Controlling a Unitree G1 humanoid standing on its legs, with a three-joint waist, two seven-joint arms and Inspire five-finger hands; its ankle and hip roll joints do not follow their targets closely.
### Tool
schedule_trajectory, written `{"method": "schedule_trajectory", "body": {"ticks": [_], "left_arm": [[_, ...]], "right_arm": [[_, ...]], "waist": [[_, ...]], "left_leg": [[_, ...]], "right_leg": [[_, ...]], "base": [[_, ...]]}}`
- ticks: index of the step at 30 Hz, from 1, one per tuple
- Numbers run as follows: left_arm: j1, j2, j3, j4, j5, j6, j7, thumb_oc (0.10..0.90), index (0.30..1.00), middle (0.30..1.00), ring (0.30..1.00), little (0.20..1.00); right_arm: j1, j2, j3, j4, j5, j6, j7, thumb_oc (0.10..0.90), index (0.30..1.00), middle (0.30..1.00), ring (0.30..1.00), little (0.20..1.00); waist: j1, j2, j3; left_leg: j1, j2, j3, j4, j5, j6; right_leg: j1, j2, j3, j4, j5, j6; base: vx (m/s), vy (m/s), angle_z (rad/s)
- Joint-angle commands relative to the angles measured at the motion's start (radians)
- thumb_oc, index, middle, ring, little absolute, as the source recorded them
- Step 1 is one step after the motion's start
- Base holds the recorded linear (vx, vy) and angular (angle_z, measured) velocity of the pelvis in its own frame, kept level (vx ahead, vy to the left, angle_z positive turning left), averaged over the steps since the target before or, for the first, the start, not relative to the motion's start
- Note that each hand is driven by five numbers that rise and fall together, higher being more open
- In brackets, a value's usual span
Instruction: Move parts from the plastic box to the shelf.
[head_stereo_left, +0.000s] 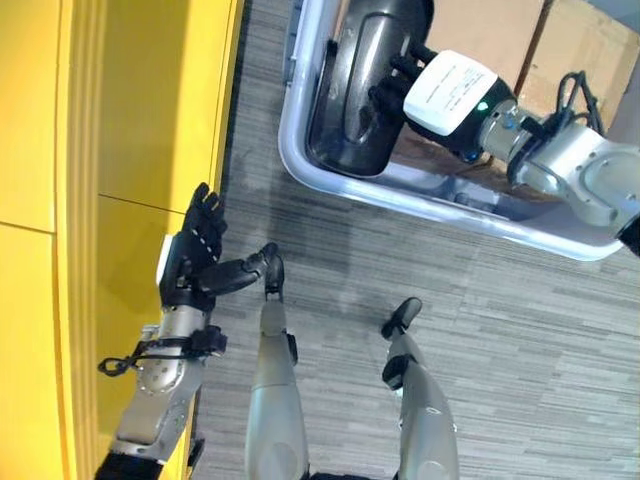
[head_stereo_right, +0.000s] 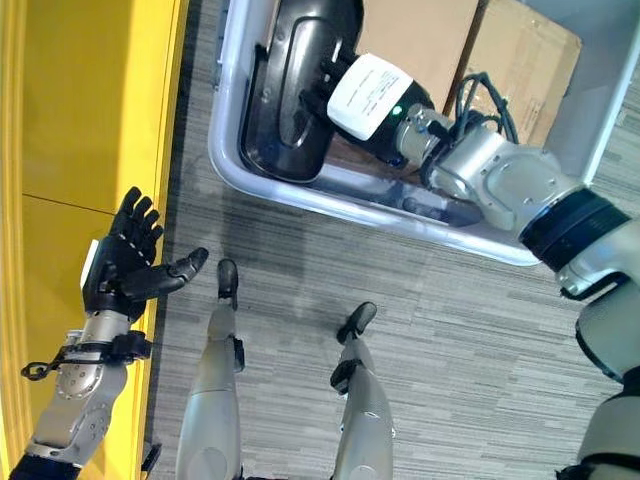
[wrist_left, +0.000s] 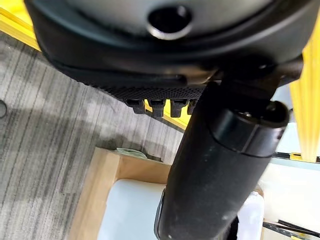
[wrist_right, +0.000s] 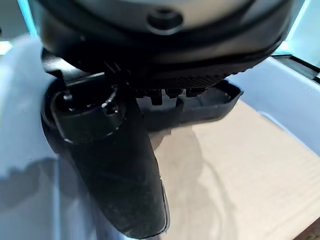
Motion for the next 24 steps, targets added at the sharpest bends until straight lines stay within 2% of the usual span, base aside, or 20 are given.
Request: {"method": "schedule_trajectory", "body": {"ticks": [1,7,11,12,13,15,16,17,18,24], "left_arm": [[0.029,0.046,0.034,-0.142,0.007,-0.104,0.015,0.900,1.000,1.000,1.000,1.000],[0.027,0.045,0.035,-0.147,0.009,-0.110,0.020,0.900,1.000,1.000,1.000,1.000],[0.025,0.041,0.037,-0.147,0.011,-0.118,0.030,0.900,1.000,1.000,1.000,1.000],[0.029,0.038,0.039,-0.145,0.010,-0.121,0.034,0.900,1.000,1.000,1.000,1.000],[0.030,0.034,0.040,-0.144,0.008,-0.123,0.034,0.900,1.000,1.000,1.000,1.000],[0.042,0.026,0.039,-0.144,0.010,-0.122,0.041,0.900,1.000,1.000,1.000,1.000],[0.042,0.022,0.039,-0.144,0.009,-0.121,0.041,0.900,1.000,1.000,1.000,1.000],[0.043,0.022,0.039,-0.145,0.012,-0.120,0.043,0.900,1.000,1.000,1.000,1.000],[0.046,0.016,0.038,-0.144,0.013,-0.120,0.046,0.900,1.000,1.000,1.000,1.000],[0.044,0.007,0.030,-0.142,0.011,-0.120,0.050,0.900,1.000,1.000,1.000,1.000]], "right_arm": [[-0.184,-0.075,0.065,0.012,-0.023,0.022,-0.037,0.900,1.000,1.000,1.000,1.000],[-0.175,-0.053,0.068,0.096,0.002,0.029,-0.042,0.900,1.000,1.000,1.000,1.000],[-0.139,-0.026,0.057,0.194,0.016,0.044,-0.054,0.900,1.000,1.000,1.000,1.000],[-0.125,-0.022,0.061,0.211,0.008,0.048,-0.048,0.900,1.000,1.000,1.000,1.000],[-0.111,-0.014,0.062,0.244,-0.003,0.054,-0.047,0.900,1.000,1.000,1.000,1.000],[-0.078,0.000,0.058,0.279,-0.012,0.056,-0.040,0.900,1.000,1.000,1.000,1.000],[-0.066,0.006,0.053,0.291,-0.012,0.060,-0.035,0.900,1.000,1.000,1.000,1.000],[-0.052,0.016,0.050,0.305,-0.016,0.062,-0.030,0.827,0.898,0.898,0.898,0.898],[-0.026,0.034,0.039,0.331,-0.019,0.066,-0.026,0.400,0.300,0.300,0.300,0.300],[0.033,0.060,-0.006,0.345,-0.012,0.072,-0.031,0.400,0.300,0.300,0.300,0.300]], "waist": [[0.024,-0.021,-0.014],[0.030,-0.018,-0.014],[0.033,-0.009,-0.014],[0.035,-0.003,-0.014],[0.038,-0.001,-0.014],[0.038,0.004,-0.014],[0.038,0.008,-0.014],[0.040,0.009,-0.014],[0.038,0.012,-0.014],[0.035,0.016,-0.014]], "left_leg": [[0.072,0.095,0.014,-0.049,0.022,-0.086],[0.023,0.080,-0.005,-0.029,0.009,-0.077],[-0.047,0.063,-0.027,0.003,-0.004,-0.070],[-0.039,0.062,-0.035,0.001,-0.027,-0.078],[-0.073,0.058,-0.031,0.007,-0.008,-0.067],[-0.072,0.055,-0.045,0.006,-0.033,-0.074],[-0.088,0.053,-0.044,0.006,-0.026,-0.070],[-0.099,0.050,-0.046,0.008,-0.026,-0.069],[-0.118,0.048,-0.050,0.016,-0.028,-0.067],[-0.123,0.040,-0.053,0.022,-0.040,-0.066]], "right_leg": [[0.028,-0.047,0.010,0.117,-0.063,0.086],[0.001,-0.049,0.002,0.123,-0.063,0.089],[-0.049,-0.055,0.005,0.143,-0.070,0.087],[-0.045,-0.056,0.016,0.152,-0.092,0.098],[-0.073,-0.061,0.004,0.152,-0.074,0.087],[-0.077,-0.064,0.015,0.166,-0.097,0.100],[-0.091,-0.064,0.011,0.164,-0.089,0.097],[-0.101,-0.065,0.011,0.164,-0.089,0.097],[-0.118,-0.068,0.011,0.170,-0.089,0.098],[-0.123,-0.073,0.012,0.176,-0.097,0.101]], "base": [[0.08,-0.018,0.05],[0.03,-0.006,0.03],[0.05,0.002,0.15],[0.04,0.008,0.11],[0.10,-0.005,0.11],[0.06,0.004,0.12],[0.01,0.012,0.09],[0.02,0.028,0.06],[0.04,0.014,0.03],[0.02,0.019,0.03]]}}
